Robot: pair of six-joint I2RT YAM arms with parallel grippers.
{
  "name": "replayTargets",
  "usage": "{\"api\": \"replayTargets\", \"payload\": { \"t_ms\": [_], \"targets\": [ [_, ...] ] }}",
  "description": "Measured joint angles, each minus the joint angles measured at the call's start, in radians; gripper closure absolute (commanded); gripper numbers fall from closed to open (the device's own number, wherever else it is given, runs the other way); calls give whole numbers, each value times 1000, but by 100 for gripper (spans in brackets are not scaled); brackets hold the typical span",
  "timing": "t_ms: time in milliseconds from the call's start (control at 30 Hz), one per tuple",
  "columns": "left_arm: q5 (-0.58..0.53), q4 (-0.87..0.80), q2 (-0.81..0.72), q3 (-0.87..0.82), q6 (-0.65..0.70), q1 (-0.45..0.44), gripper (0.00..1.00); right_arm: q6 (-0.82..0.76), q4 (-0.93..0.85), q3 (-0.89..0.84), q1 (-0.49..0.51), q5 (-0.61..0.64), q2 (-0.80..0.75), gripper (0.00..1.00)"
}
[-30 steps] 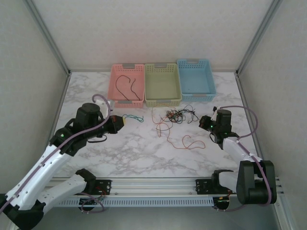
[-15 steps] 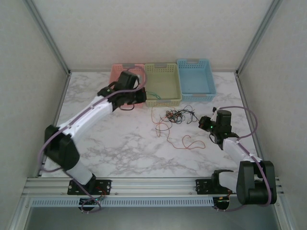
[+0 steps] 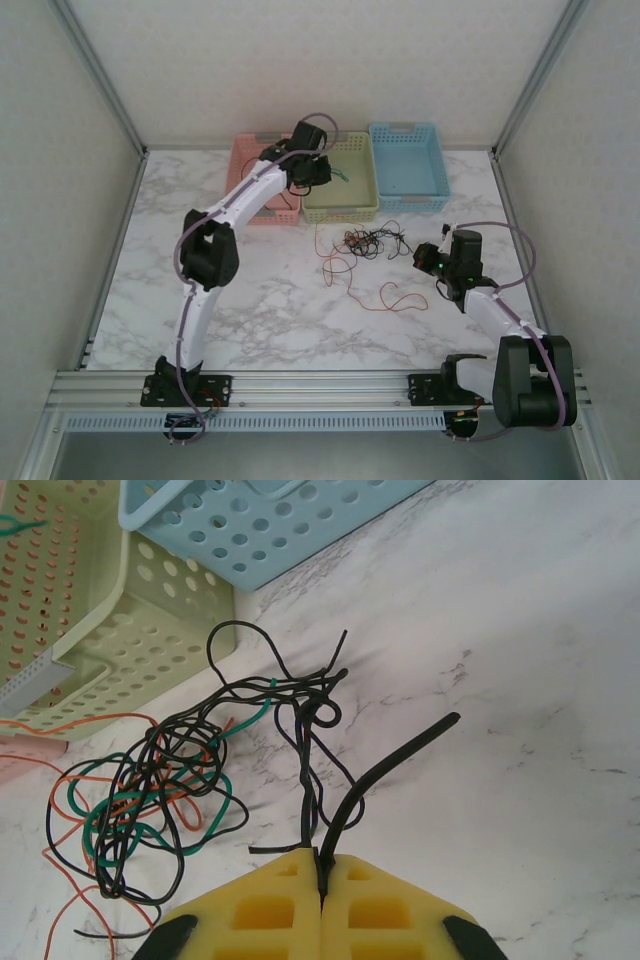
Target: Untangle the cables
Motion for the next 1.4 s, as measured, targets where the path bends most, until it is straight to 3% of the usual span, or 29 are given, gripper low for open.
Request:
{"api": "replayTargets", "payload": {
  "t_ms": [133,400,533,867,1100,1267,1400],
  "targets": [
    [3,-69,93,105,-1,1,44,0,0,0,0,-1,0,100],
    [19,-117,64,82,10,0,41,0,0,0,0,-3,0,100],
    [38,-69,-129,-149,25,-5,40,0,1,0,0,-9,0,100],
    [140,260,-855,-945,0,-39,38,1,-2,3,17,-101,-1,100],
    [184,332,-1097,-1342,-34,-56,35,-6,-55,72,173,-224,-36,100],
    [185,344,-1231,-1466,-55,-57,32,-58,-116,188,344,-298,23,100],
    [185,354,-1264,-1509,-67,-57,31,-108,-161,253,426,-316,97,100]
  ]
}}
